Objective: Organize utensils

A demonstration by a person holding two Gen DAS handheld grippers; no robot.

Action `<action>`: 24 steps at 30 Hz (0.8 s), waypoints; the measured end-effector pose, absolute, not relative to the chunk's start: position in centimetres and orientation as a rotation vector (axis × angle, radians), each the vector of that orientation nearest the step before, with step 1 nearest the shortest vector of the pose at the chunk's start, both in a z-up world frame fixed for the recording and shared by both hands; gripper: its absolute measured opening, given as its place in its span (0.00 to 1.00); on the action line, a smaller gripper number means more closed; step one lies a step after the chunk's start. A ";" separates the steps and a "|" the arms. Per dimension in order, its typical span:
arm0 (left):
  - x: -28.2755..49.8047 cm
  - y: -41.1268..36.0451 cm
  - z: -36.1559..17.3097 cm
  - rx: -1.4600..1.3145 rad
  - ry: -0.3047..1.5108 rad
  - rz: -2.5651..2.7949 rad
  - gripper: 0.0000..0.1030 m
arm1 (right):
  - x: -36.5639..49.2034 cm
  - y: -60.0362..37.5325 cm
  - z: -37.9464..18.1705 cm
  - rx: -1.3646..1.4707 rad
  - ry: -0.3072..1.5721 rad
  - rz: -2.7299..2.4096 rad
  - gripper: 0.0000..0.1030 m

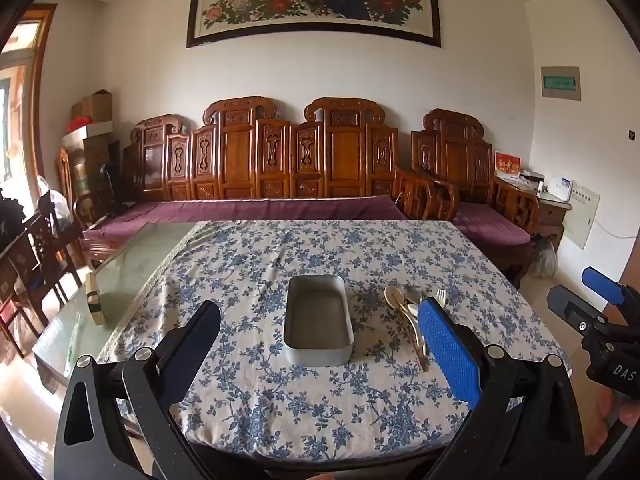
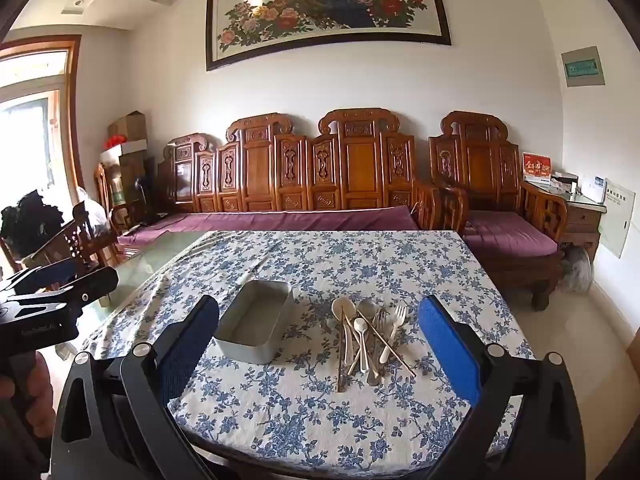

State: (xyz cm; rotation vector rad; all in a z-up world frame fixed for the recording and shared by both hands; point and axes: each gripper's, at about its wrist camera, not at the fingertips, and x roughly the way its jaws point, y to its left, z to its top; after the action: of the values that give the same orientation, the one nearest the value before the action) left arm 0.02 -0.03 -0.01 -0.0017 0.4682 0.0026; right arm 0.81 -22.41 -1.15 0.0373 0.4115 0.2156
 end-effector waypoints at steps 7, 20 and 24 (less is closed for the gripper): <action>0.0 -0.1 0.1 -0.002 0.466 0.005 0.93 | 0.8 -22.5 -1.2 0.043 0.418 0.216 0.98; -0.1 -0.7 0.3 -0.005 0.459 -0.001 0.93 | 0.8 -22.5 -1.1 0.041 0.415 0.217 0.98; -0.2 -0.7 0.5 -0.004 0.458 -0.001 0.93 | 0.8 -22.5 -1.1 0.042 0.415 0.216 0.98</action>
State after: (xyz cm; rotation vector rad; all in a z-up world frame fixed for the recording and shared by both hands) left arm -0.18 -0.70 0.53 -0.0040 0.4580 -0.0012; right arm 0.77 -22.49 -1.10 0.0422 0.4148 0.2160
